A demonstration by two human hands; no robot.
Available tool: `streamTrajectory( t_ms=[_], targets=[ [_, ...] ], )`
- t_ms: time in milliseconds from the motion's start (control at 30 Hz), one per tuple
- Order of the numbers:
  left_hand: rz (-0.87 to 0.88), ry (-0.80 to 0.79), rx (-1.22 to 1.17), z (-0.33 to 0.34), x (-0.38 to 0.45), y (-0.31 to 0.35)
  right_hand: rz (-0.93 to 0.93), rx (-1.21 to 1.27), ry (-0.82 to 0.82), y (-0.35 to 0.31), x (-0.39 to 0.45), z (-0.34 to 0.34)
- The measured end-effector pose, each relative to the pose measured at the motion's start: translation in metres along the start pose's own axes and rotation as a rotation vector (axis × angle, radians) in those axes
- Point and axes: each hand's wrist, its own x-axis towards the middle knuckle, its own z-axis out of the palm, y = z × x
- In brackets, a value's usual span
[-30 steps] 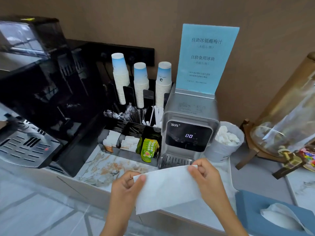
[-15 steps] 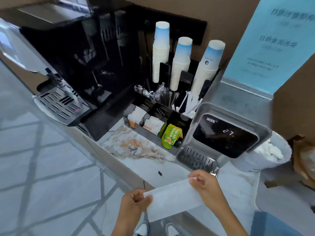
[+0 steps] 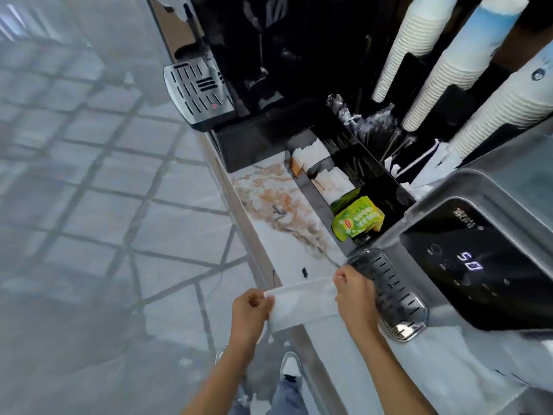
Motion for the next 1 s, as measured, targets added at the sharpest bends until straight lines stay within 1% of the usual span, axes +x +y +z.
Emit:
streamTrajectory(
  t_ms=[133,233,367,500,600,767,867,1000],
  targets=[
    [-0.019,0.048,-0.049,0.008,0.018,0.001,-0.059,0.019,0.025,-0.006,0.021,0.015],
    [-0.04,0.07,-0.073,0.012,0.031,0.001,-0.067,0.064,0.063,-0.01,0.03,0.027],
    [-0.036,0.087,-0.063,0.01,0.045,-0.001,-0.17,-0.025,0.068,-0.011,0.032,0.04],
    [-0.033,0.096,-0.056,0.007,0.053,-0.005,-0.219,-0.004,0.022,-0.005,0.024,0.042],
    [-0.028,0.082,-0.049,0.005,0.053,-0.007,-0.338,-0.057,-0.013,0.0,0.017,0.044],
    [-0.035,0.112,-0.065,0.0,0.054,-0.011,-0.426,-0.083,-0.204,0.0,0.012,0.052],
    [-0.038,0.134,-0.059,0.0,0.054,-0.016,-0.493,-0.123,-0.25,0.002,0.009,0.059],
    [-0.048,0.168,-0.037,-0.001,0.052,-0.023,-0.51,-0.235,-0.306,0.01,0.009,0.069]
  ],
)
